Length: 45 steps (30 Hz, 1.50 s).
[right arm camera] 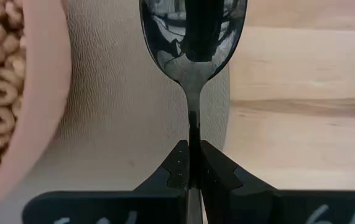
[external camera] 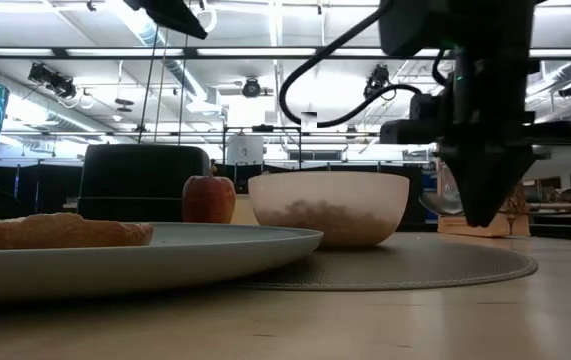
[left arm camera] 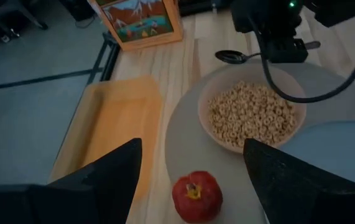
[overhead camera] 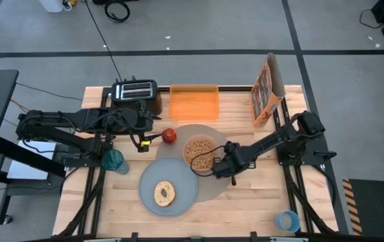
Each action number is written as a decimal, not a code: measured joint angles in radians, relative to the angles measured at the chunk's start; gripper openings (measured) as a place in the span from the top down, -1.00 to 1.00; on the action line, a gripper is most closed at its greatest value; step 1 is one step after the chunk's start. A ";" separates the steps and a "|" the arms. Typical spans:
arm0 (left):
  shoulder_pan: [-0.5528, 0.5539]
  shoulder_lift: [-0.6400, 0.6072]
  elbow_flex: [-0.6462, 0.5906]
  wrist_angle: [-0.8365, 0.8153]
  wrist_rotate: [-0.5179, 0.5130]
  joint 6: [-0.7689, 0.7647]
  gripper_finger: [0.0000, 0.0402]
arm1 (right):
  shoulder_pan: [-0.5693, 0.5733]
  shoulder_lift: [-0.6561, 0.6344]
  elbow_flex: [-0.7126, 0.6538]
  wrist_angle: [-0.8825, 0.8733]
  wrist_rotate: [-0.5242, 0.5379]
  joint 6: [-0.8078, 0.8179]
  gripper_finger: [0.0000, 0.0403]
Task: Arrange a breakfast setting
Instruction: Put the black spoon on the brown tablemat
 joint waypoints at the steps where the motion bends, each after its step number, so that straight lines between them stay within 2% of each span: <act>1: 0.000 0.000 0.000 -0.005 0.000 0.000 -0.43 | -0.013 0.000 0.000 0.006 -0.010 -0.014 0.87; 16: -0.001 -0.004 0.000 -0.069 0.000 -0.078 -0.43 | -0.088 0.004 0.000 0.047 -0.081 -0.016 0.86; 24: -0.001 -0.004 0.000 -0.066 0.000 -0.092 -0.43 | -0.133 0.004 -0.012 0.106 -0.118 -0.085 0.86; 33: -0.001 -0.004 0.000 -0.065 0.000 -0.100 -0.43 | -0.184 0.004 -0.064 0.147 -0.236 -0.130 0.85; 45: -0.001 -0.004 0.000 -0.059 0.000 -0.120 -0.43 | -0.184 0.004 -0.071 0.155 -0.195 -0.130 0.70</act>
